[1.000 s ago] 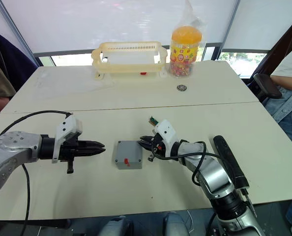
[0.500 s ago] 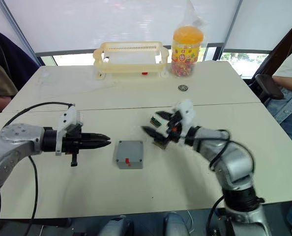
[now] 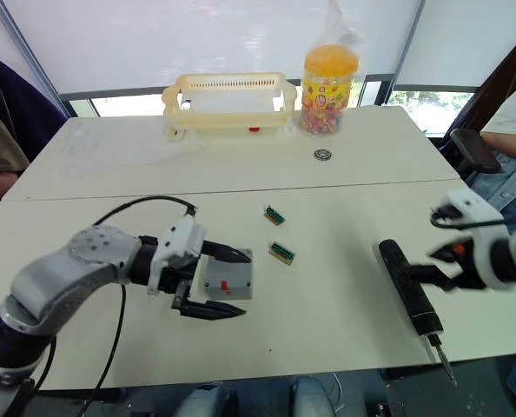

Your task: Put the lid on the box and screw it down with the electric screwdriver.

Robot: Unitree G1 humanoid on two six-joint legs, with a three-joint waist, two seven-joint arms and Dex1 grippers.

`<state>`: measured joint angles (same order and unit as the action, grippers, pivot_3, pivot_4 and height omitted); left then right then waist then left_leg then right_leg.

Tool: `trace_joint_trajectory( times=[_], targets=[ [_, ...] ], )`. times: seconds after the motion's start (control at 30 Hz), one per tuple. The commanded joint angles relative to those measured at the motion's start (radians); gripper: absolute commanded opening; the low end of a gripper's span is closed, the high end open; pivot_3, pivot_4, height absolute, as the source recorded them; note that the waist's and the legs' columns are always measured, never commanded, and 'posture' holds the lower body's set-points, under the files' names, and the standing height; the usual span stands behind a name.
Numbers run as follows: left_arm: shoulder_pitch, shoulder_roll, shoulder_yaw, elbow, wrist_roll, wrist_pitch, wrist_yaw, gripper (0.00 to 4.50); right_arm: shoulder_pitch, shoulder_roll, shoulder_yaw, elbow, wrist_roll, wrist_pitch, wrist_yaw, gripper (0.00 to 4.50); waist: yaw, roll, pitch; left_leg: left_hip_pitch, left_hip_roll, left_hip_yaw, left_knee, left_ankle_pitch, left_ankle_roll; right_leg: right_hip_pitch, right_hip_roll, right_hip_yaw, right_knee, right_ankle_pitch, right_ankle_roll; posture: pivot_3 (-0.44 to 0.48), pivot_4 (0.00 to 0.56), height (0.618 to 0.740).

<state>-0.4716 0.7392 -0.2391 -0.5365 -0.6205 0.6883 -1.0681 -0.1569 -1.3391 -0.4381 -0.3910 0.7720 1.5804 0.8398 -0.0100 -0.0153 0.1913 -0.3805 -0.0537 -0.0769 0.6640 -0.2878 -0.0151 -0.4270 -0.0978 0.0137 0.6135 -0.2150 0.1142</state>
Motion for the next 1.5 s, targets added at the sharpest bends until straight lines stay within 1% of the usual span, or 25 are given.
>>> trace_joint_trajectory(
  times=[0.03,0.1,0.17,0.27,0.33,0.6,0.9,1.03,1.13,1.23,1.27,1.4,1.5],
  targets=[
    [0.01,-0.025,-0.022,-0.099,-0.004,-0.017,0.017,4.46,0.138,-0.064,-0.148,-0.014,-0.002,0.03,0.082,4.5,0.002,0.0,0.0,0.0,0.0,0.0,0.001,0.0,0.0,0.0,0.0,0.0,0.0,0.0,0.0,0.0,0.15,0.74],
    [0.026,-0.026,-0.062,-0.14,0.02,-0.02,0.021,4.46,0.236,-0.073,-0.216,-0.007,0.0,0.033,0.105,4.5,0.004,0.0,0.0,-0.001,0.0,0.001,0.001,0.0,0.0,0.0,0.0,0.0,0.0,0.0,0.001,0.0,0.15,0.74],
    [0.039,-0.029,-0.078,-0.163,0.024,-0.013,0.029,4.46,0.319,-0.068,-0.271,-0.029,0.01,0.034,0.122,4.5,0.004,0.0,0.0,0.0,0.0,0.002,0.001,0.0,0.0,0.0,0.0,0.001,0.0,0.001,0.004,0.0,0.15,0.74],
    [0.044,-0.039,-0.084,-0.177,0.014,0.004,0.046,4.46,0.391,-0.048,-0.318,-0.067,0.024,0.034,0.129,4.5,0.005,0.0,0.0,0.0,0.0,0.002,0.002,0.0,0.0,0.0,0.0,0.001,0.001,0.001,0.004,0.0,0.15,0.74],
    [0.047,-0.04,-0.086,-0.185,0.004,0.015,0.051,4.46,0.406,-0.025,-0.307,-0.081,0.021,0.034,0.106,4.5,0.005,0.0,0.0,0.0,0.0,0.002,0.002,0.0,0.0,0.001,0.0,0.001,0.001,0.001,0.004,0.0,0.15,0.74],
    [0.04,-0.026,-0.071,-0.171,0.005,0.043,0.056,4.46,0.322,0.052,-0.176,-0.041,-0.013,0.021,-0.009,4.5,0.005,0.0,0.0,0.0,0.0,0.002,0.002,0.0,0.0,0.001,0.0,0.001,0.001,0.001,0.004,0.0,0.15,0.74],
    [0.053,-0.005,-0.058,-0.184,0.001,0.07,0.074,4.46,0.222,0.128,-0.041,0.014,-0.031,0.013,-0.083,4.5,0.005,0.0,0.0,0.0,-0.001,0.002,0.002,0.0,0.0,0.001,0.0,0.001,0.001,0.001,0.004,0.0,0.15,0.74],
    [0.06,0.001,-0.053,-0.186,-0.005,0.076,0.085,4.46,0.188,0.148,0.036,0.047,-0.063,-0.022,-0.123,4.5,0.004,0.0,0.0,0.0,-0.001,0.002,0.002,0.0,0.0,0.001,0.0,0.001,0.001,0.001,0.004,0.0,0.15,0.74],
    [0.066,0.009,-0.046,-0.19,-0.01,0.081,0.096,4.5,0.2,0.135,0.089,0.042,-0.093,-0.049,-0.144,3.67,0.003,0.0,0.0,0.0,-0.001,0.001,0.002,0.0,0.0,0.001,0.0,0.001,0.001,0.001,0.004,0.0,0.15,0.74],
    [0.066,0.015,-0.036,-0.186,-0.012,0.085,0.106,4.5,0.187,0.148,0.128,0.032,-0.116,-0.053,-0.176,2.08,0.003,-0.001,-0.001,0.0,-0.001,0.001,0.002,0.0,0.0,0.001,0.0,0.001,0.001,0.001,0.004,0.0,0.15,0.74],
    [0.067,0.016,-0.033,-0.184,-0.01,0.086,0.11,4.5,0.177,0.16,0.137,0.033,-0.123,-0.054,-0.189,1.62,0.003,-0.002,-0.001,0.001,-0.001,0.001,0.002,0.0,0.0,0.001,0.0,0.001,0.001,0.001,0.004,0.0,0.15,0.74],
    [0.073,0.021,-0.031,-0.171,0.0,0.078,0.112,4.5,0.128,0.205,0.158,0.05,-0.135,-0.039,-0.224,1.61,-0.005,-0.009,-0.004,0.006,0.0,0.0,0.002,0.0,0.001,0.007,0.0,0.001,0.0,0.0,0.002,0.0,0.15,0.74],
    [0.079,0.03,-0.026,-0.161,0.006,0.069,0.105,4.5,0.099,0.214,0.169,0.059,-0.14,-0.035,-0.23,1.61,-0.006,-0.012,-0.005,0.007,0.0,0.0,0.002,0.0,0.001,0.008,0.001,0.001,0.0,-0.001,0.001,0.0,0.15,0.74]
  ],
)
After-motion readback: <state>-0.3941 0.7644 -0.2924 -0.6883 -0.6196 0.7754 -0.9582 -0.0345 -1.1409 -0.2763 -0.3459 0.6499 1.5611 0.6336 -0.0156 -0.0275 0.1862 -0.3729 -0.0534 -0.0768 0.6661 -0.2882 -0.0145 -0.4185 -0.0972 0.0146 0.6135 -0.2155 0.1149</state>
